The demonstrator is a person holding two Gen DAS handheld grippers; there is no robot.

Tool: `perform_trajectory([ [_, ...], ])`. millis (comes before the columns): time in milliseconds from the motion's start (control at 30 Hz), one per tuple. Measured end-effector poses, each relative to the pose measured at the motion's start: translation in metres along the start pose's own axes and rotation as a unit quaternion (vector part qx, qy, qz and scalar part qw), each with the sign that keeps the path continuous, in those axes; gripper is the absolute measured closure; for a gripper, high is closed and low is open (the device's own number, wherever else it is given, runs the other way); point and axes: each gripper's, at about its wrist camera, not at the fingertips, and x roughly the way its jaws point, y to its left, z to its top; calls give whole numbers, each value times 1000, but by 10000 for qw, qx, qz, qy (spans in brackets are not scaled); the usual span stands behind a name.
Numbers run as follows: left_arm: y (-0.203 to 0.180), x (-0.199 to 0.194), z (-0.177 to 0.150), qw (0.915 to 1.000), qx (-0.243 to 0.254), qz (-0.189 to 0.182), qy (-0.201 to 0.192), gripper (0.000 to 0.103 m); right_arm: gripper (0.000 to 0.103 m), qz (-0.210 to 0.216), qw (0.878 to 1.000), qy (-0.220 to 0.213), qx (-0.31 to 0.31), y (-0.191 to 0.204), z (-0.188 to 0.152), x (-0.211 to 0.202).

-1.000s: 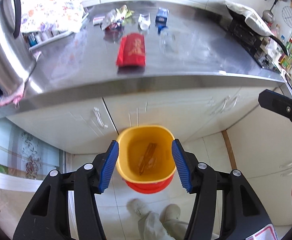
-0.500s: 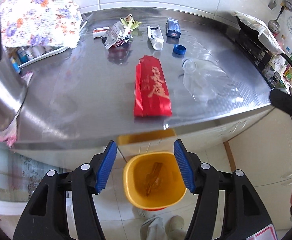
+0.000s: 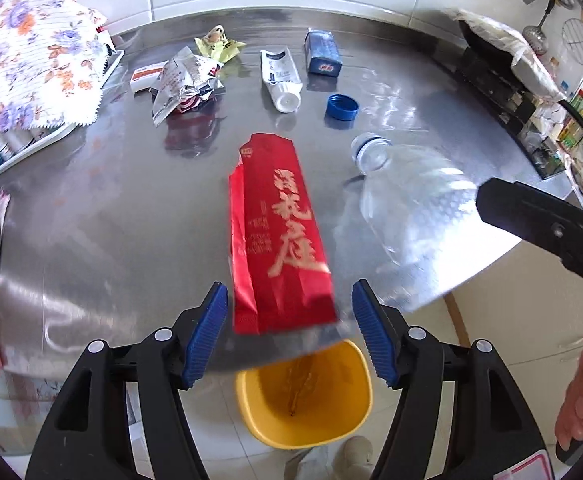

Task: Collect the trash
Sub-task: 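Grasp the red snack wrapper with the left tool while the right tool grasps the water bottle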

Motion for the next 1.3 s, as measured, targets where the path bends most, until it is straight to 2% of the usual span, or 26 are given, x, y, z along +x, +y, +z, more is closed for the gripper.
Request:
perform_trajectory([
  [400, 28, 23, 29, 9992, -82, 383, -108, 39, 20, -99, 9998, 176, -28, 13, 12, 33],
  [633, 48, 30, 40, 9978, -121, 641, -139, 39, 20, -311, 9988, 370, -11, 14, 10, 59],
  [1000, 61, 40, 57, 9973, -205, 693, -152, 32, 21, -518, 9975, 457, -129, 16, 10, 80],
  [1233, 63, 47, 69, 9977, -72, 651, -162, 32, 37, -519, 9969, 457, -382, 24, 12, 83],
  [1300, 63, 49, 73, 9978, -50, 638, -164, 33, 38, -544, 9966, 452, -422, 25, 11, 83],
])
